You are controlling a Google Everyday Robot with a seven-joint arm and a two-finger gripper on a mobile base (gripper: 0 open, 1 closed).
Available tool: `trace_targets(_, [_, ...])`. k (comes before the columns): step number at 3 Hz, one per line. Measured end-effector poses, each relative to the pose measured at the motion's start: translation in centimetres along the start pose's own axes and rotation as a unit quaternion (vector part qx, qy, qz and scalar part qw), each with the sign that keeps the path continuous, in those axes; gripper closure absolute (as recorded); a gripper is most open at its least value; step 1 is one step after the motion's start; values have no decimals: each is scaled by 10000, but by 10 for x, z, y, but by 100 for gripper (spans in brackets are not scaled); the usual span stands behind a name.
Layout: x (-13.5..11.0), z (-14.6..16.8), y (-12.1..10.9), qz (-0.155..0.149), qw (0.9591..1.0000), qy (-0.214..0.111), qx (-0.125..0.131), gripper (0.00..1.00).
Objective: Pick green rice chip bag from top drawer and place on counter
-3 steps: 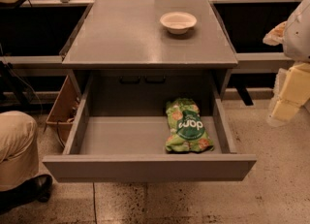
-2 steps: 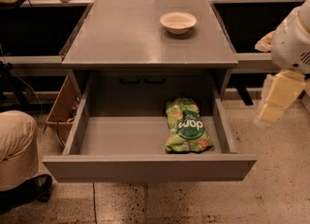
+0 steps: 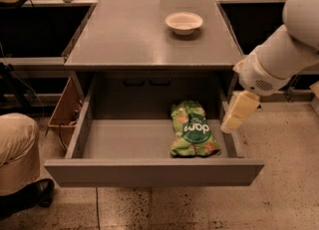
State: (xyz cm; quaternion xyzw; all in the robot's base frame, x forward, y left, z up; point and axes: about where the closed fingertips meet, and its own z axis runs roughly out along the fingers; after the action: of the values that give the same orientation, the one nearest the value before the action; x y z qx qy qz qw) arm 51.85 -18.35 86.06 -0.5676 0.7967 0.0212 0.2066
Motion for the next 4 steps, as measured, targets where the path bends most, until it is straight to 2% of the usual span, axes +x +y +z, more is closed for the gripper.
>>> trace_targets(1, [-4,46,-11,224,9995,-183,111,0])
trace_targets(2, [-19,125,-19,533,9973,-471,168,0])
trace_targets(3, [-18,128,-18,559,9973,-431,182,0])
trace_targets(4, [-11,156,-20,832,9954,-466,126,0])
